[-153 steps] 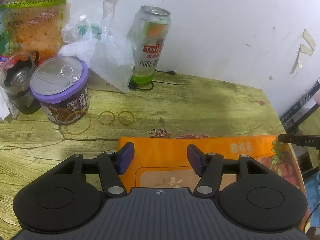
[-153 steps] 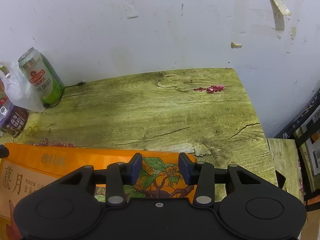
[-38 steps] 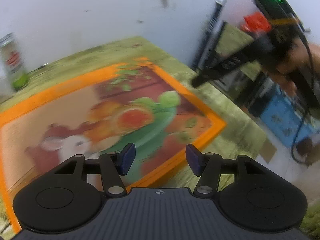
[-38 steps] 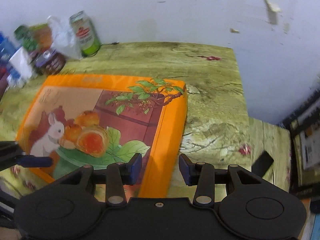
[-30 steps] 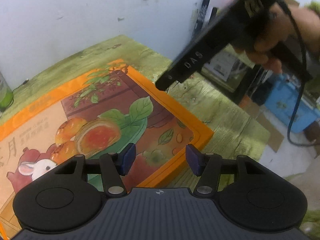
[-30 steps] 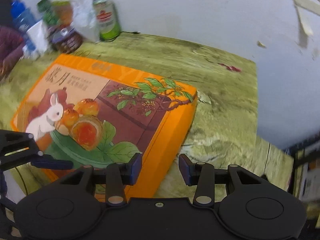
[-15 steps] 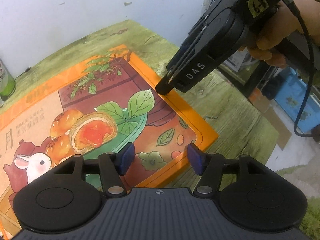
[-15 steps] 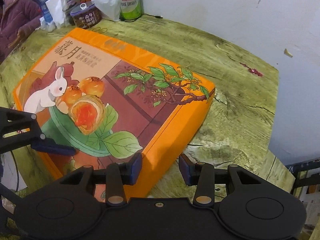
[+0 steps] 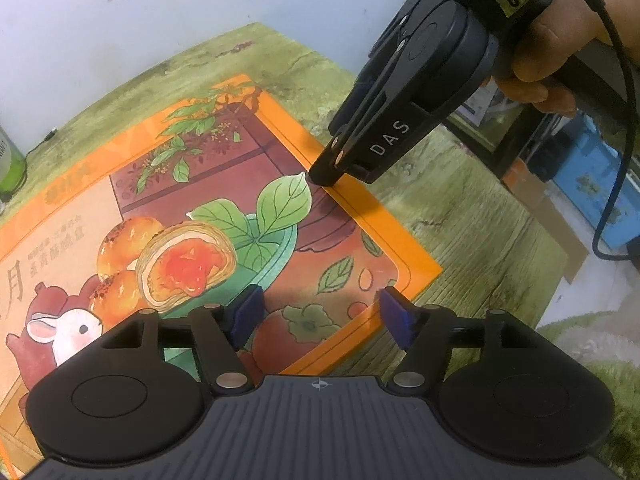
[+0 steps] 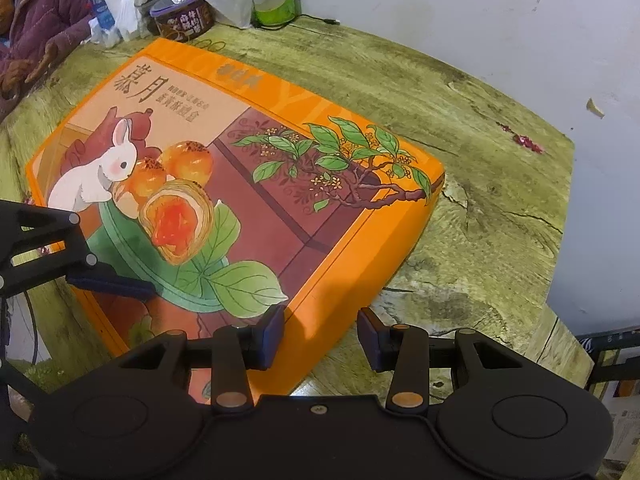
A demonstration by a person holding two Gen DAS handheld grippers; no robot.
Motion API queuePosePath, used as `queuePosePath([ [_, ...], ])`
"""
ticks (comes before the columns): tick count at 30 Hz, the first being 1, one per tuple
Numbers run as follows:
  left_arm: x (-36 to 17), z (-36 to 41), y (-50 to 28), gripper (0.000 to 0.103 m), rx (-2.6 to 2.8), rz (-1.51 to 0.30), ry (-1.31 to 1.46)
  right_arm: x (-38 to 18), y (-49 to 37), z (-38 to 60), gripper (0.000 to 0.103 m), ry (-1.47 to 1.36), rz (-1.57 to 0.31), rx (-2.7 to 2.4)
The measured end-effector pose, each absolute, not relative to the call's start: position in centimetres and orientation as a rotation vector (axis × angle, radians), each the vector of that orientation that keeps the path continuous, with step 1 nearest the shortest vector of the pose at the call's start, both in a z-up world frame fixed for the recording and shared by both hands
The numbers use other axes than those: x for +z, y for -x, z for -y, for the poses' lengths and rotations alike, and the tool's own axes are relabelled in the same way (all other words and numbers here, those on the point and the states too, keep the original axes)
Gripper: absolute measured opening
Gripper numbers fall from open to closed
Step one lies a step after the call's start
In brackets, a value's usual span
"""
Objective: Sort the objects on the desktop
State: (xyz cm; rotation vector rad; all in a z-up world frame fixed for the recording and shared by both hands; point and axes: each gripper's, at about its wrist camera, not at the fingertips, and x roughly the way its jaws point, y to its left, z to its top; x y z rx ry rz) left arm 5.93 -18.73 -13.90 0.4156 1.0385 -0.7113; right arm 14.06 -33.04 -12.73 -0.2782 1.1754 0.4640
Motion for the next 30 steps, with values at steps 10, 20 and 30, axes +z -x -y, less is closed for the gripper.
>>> queuePosePath([
  [10,-12.4,19.7,-5.6,0.066,-0.783,-0.969,-0.495,-11.3,-15.7,37.0,0.043,0.083,-1.137,0.392],
  [20,-12.4,21.1,-7.6,0.057,-0.836,-0.931,-0.4,-9.0,-20.4,40.8,0.033,-0.067,-1.041,0.263],
  [30,-13.9,20.7,-9.6,0.055,-0.816,-0.986,-0.312,-11.5,-25.3,37.7,0.022,0.003,-1.121,0.329],
])
